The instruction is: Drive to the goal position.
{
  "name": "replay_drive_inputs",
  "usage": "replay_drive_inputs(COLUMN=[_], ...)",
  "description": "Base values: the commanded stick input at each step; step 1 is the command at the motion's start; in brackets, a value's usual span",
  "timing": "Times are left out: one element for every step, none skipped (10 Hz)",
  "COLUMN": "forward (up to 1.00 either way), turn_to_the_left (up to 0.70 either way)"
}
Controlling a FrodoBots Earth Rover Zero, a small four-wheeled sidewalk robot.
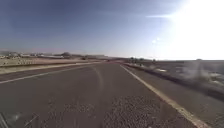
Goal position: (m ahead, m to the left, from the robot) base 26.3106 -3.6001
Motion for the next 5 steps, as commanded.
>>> replay_drive_inputs(forward=[0.70,0.70,0.70,0.70,0.70], turn_to_the_left=[0.00,0.00,0.00,0.00,0.00])
